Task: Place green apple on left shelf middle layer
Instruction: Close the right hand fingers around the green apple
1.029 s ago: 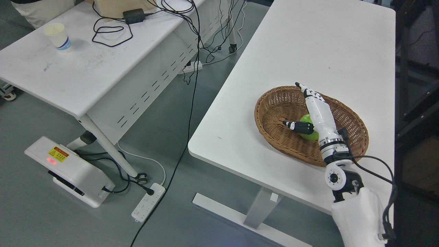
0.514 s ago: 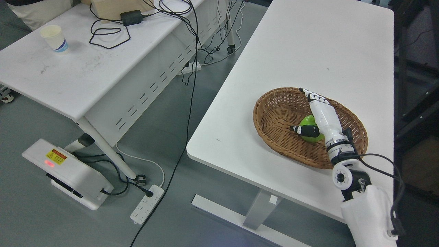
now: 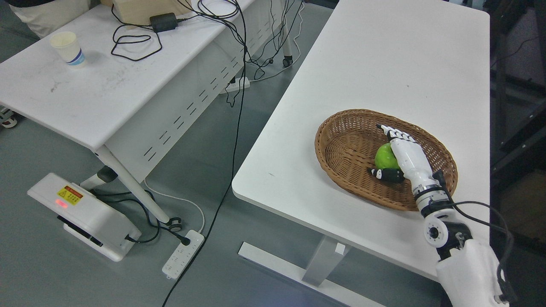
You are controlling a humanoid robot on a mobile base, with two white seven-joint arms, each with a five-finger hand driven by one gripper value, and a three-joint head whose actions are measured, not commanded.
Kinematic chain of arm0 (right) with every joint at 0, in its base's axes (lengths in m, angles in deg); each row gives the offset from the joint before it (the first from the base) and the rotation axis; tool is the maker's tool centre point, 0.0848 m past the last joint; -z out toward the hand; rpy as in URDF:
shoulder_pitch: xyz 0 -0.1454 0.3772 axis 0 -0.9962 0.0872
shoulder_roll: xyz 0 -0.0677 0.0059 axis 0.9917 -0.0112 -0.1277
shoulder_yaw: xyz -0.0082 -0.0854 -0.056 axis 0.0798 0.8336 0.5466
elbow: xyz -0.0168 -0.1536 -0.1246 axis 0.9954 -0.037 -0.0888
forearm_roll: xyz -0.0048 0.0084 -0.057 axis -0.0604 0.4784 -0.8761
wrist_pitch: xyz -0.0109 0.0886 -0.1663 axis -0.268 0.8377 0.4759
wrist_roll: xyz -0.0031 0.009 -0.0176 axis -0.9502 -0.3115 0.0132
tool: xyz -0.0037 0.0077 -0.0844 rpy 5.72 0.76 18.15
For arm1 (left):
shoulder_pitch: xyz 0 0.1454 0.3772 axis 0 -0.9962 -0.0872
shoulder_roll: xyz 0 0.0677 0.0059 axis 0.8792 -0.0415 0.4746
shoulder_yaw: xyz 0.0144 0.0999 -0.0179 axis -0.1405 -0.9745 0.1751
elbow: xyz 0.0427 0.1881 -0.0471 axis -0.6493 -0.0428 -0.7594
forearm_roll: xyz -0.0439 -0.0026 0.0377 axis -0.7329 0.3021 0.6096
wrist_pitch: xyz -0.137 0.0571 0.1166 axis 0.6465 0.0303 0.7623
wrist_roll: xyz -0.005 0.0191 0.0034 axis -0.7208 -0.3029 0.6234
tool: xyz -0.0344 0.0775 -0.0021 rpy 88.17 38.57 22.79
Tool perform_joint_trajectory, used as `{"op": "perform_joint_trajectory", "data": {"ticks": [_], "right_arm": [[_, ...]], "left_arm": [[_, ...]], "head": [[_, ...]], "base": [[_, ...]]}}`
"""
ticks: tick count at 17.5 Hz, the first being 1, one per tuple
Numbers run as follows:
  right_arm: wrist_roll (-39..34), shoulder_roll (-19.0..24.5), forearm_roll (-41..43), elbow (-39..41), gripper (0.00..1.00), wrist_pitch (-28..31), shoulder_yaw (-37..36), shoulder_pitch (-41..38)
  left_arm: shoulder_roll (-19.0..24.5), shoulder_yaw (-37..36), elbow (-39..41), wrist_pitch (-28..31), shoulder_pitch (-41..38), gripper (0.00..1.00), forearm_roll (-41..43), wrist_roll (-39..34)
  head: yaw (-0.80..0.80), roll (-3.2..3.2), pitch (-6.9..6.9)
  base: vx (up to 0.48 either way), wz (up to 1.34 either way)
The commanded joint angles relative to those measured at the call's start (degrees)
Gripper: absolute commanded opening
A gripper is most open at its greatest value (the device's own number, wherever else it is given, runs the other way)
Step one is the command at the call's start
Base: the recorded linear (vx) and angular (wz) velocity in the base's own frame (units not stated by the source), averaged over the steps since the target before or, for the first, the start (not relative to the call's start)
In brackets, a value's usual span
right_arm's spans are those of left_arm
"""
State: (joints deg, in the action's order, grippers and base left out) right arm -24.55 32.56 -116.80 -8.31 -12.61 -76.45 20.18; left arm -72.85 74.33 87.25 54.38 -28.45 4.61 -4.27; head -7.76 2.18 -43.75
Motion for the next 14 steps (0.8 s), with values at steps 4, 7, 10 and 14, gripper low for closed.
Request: {"op": "perform_joint_trajectory", "data": {"ticks": [4,7,10,14], "right_arm": [[0.10,-2.14,0.45,-0.89,0.62,0.01,-0.23,-0.16],[0.10,-2.31,0.89,-0.71,0.24,-0.51,-0.32,-0.33],[0.01,-1.79,2.73,-0.19,0.00,-2.80,-2.77,-0.68],[-3.75,-1.96,7.19,1.30,0.00,-2.89,-5.49,-0.94]], "left_arm": [[1.00,0.00,0.00,-0.05,1.23,1.00,0.01,0.04],[1.00,0.00,0.00,-0.05,1.23,1.00,0.01,0.04],[1.00,0.00,0.00,-0.05,1.23,1.00,0.01,0.04],[1.00,0.00,0.00,-0.05,1.23,1.00,0.01,0.04]], "head": [[0.00,0.00,0.00],[0.00,0.00,0.00],[0.00,0.00,0.00],[0.00,0.00,0.00]], "base": [[0.000,0.00],[0.000,0.00],[0.000,0.00],[0.000,0.00]]}}
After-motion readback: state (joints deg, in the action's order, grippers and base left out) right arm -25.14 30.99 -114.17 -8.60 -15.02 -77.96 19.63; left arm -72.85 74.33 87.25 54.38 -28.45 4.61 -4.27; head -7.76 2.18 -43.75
